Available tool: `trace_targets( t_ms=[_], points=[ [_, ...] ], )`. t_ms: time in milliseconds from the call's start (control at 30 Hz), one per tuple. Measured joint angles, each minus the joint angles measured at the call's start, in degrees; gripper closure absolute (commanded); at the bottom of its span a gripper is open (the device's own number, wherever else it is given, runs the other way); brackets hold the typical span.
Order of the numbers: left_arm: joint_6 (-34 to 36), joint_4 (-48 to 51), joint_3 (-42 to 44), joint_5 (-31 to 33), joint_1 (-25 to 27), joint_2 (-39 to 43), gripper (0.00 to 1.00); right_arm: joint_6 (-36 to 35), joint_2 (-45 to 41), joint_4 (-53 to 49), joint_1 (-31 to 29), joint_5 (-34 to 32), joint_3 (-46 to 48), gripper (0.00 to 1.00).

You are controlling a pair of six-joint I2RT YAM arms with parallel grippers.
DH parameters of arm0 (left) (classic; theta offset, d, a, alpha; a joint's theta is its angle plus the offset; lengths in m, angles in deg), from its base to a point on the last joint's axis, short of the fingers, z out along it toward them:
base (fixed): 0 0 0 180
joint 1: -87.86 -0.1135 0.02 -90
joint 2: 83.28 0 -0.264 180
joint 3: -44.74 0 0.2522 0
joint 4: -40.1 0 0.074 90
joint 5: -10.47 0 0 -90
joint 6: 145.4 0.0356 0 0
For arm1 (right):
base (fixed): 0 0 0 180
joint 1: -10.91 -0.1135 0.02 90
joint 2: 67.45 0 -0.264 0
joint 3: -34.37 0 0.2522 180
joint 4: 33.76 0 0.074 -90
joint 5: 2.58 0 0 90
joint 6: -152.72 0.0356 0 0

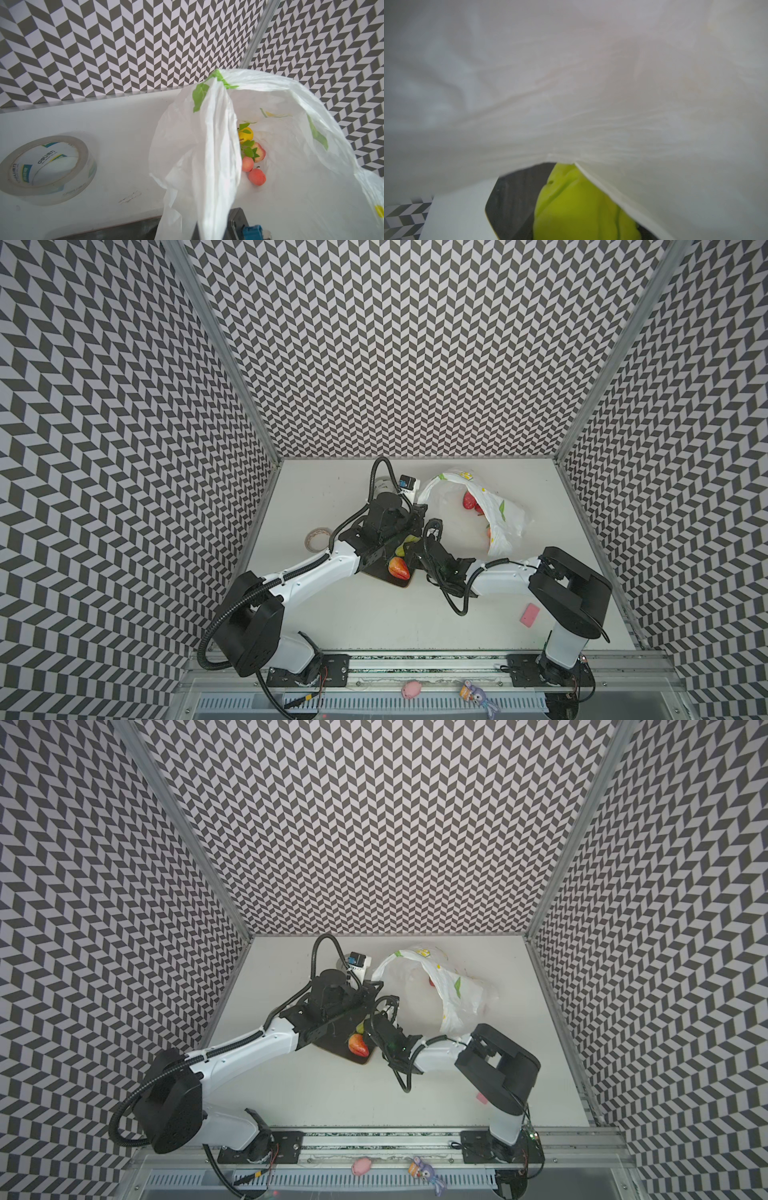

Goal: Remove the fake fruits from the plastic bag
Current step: 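Carry the green pear out of the bag toward the black pad with the right gripper, then lower the green pear onto the black pad and open the right gripper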

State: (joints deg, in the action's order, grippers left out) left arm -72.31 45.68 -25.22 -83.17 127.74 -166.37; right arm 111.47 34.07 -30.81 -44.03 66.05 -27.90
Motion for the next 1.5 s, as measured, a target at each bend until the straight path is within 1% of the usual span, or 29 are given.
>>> trace_targets(
  t_ms=[300,400,533,800,933,1000,1033,1133,1233,1367,1500],
  points=[
    [-0.04,-1.29,-3.63,-3.61,-2.54,-4.28,1.00,-11.52,-2.73,7.28,-1.46,-0.72,3.78,0.59],
    [-0.04,-1.46,-3.74,-4.46,-2.80,-4.55,1.00,-13.62,-2.86,8.00,-0.96,-1.57,3.72,0.59],
    [-0.04,-1.57,-3.74,-5.22,-2.97,-4.57,1.00,-13.49,-1.77,6.91,-0.35,-2.67,1.64,0.59],
    [-0.33,-1.62,-3.93,-5.99,-3.17,-4.57,1.00,-9.25,3.26,4.90,-0.83,-3.19,-2.97,0.57],
    [-0.57,-1.64,-3.98,-6.12,-3.17,-4.57,1.00,-7.58,4.83,3.87,-1.14,-3.17,-3.15,0.55],
    [-0.59,-1.66,-4.04,-6.12,-3.17,-4.57,1.00,-7.04,5.42,3.50,-1.14,-3.08,-3.19,0.52],
    [-0.59,-1.66,-4.11,-6.12,-3.17,-4.57,1.00,-6.82,5.62,3.02,-1.14,-3.04,-3.21,0.49],
    [-0.59,-1.66,-4.31,-6.12,-3.17,-4.57,1.00,-5.90,6.08,2.14,-1.14,-3.04,-3.63,0.34],
    [-0.61,-1.66,-4.81,-6.12,-3.19,-4.57,1.00,-5.75,6.05,1.27,-1.16,-3.23,-4.28,0.25],
    [-0.61,-1.79,-5.22,-6.10,-3.19,-4.57,1.00,-5.86,4.48,-0.76,-1.18,-3.56,-4.17,0.21],
    [-0.59,-2.08,-5.49,-6.12,-3.19,-4.55,1.00,-5.86,-1.49,-2.36,-1.55,-4.17,-2.16,0.20]
  ],
)
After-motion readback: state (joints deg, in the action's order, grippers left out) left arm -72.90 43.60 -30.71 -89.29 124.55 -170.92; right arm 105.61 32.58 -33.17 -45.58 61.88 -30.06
